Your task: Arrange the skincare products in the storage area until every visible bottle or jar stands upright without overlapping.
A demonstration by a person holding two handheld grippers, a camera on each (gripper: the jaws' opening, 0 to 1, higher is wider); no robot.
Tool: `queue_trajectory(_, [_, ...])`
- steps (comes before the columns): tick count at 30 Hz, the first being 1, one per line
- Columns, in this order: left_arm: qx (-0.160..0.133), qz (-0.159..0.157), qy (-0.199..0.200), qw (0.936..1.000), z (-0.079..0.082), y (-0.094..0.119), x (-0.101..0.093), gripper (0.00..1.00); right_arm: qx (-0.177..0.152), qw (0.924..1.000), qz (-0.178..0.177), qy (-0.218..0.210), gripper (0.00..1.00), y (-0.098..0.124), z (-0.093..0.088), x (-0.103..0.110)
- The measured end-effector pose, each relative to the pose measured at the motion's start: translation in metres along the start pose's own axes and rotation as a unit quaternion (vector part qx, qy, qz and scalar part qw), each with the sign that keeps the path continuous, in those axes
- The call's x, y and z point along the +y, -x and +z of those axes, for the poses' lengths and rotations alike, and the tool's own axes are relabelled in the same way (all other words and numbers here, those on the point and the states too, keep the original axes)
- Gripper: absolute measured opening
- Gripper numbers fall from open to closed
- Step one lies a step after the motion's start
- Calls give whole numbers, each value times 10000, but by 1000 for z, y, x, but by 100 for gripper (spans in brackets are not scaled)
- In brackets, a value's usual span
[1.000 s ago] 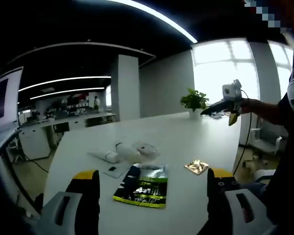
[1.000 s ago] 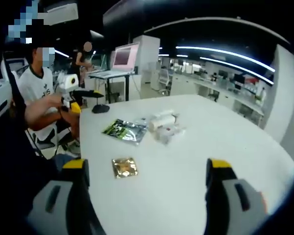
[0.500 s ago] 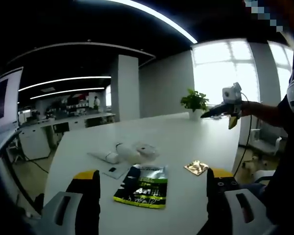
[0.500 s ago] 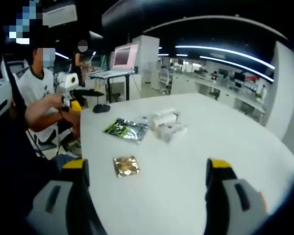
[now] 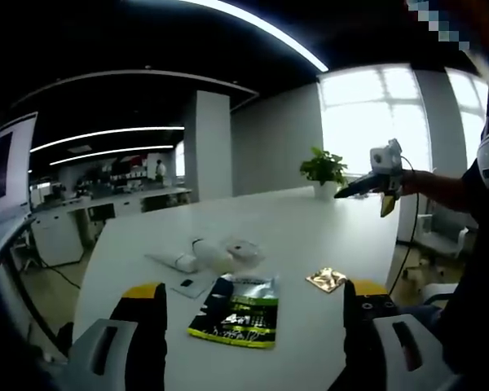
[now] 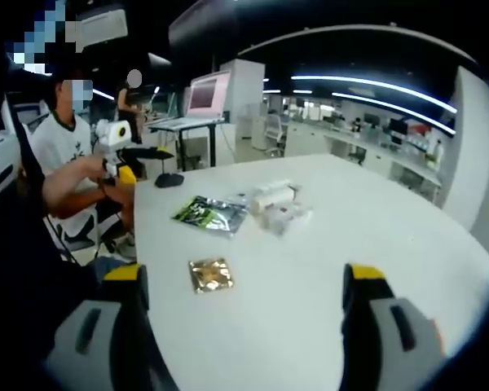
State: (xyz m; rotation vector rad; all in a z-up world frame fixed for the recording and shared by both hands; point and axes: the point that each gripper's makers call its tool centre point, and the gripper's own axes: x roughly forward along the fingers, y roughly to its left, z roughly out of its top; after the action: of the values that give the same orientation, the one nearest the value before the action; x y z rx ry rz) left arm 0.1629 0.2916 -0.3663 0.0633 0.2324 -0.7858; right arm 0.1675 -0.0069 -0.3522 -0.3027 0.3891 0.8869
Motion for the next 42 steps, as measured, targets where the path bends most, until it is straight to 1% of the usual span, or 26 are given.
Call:
queue_trajectory(10, [45,8,10,10000,-2,1,0,91,7,10000,10,10,100,-1,0,1])
queue_trajectory(19, [44,23,19,10000,-2,4,3,90,40,10000,28,3,100,-2,-2,3])
queue_trajectory(27, [11,-4,69,10000,0,3,1,90,47,10000,62,-25,100,-2,-4,5])
queue_trajectory(36, [-10,-11,93,10000,0,1,1,93,78,10000,58,-1,100,-2,-3,4])
queue_trajectory(38, [-47,22,108,9999,1,0,2,97,69,10000,70,-6,100,-2,-3,5])
queue_trajectory(42, [-72,67,121,9999,2,0,3,100,43,10000,50,-61,100,-3,-4,3])
